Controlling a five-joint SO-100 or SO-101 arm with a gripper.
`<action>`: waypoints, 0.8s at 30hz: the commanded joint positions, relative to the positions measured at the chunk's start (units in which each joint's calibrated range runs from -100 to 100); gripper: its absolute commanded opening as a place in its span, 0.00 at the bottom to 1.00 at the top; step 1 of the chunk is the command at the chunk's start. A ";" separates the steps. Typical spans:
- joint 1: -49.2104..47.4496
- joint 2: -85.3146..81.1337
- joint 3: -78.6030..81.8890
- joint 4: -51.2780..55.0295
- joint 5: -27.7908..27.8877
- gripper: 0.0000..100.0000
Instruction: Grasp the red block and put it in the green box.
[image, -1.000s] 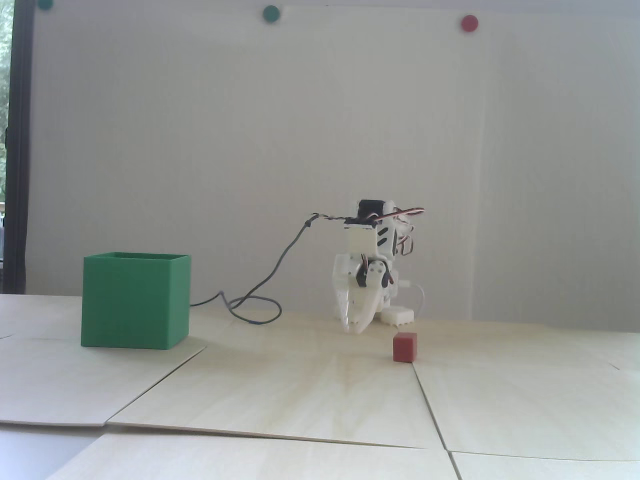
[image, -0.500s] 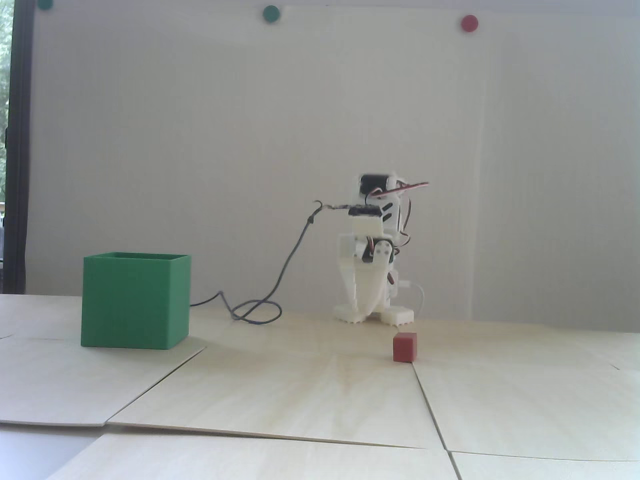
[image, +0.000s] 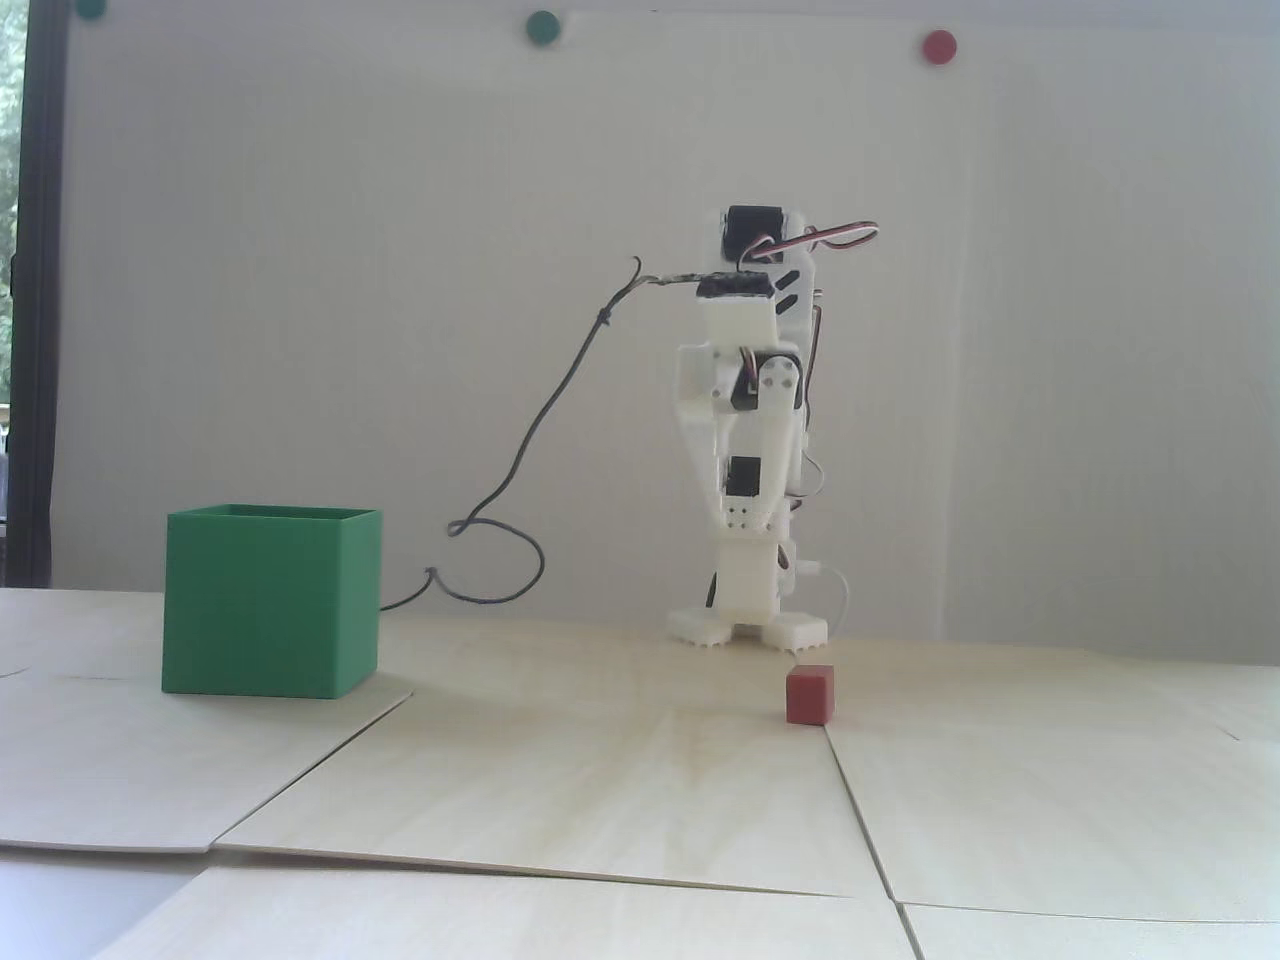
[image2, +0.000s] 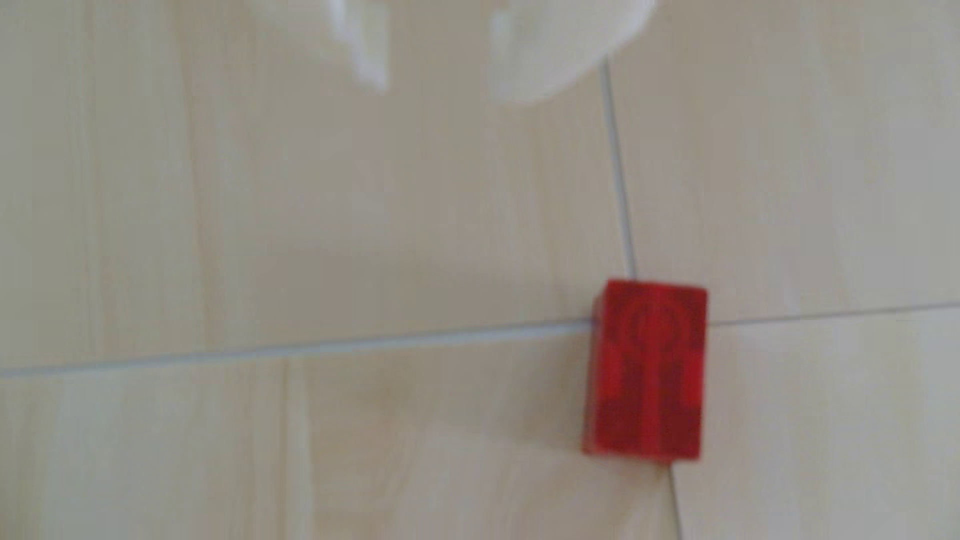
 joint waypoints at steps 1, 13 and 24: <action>0.17 7.41 -14.60 1.05 0.02 0.13; -0.47 21.23 -28.89 1.05 0.38 0.13; -3.85 23.28 -28.89 0.38 0.44 0.18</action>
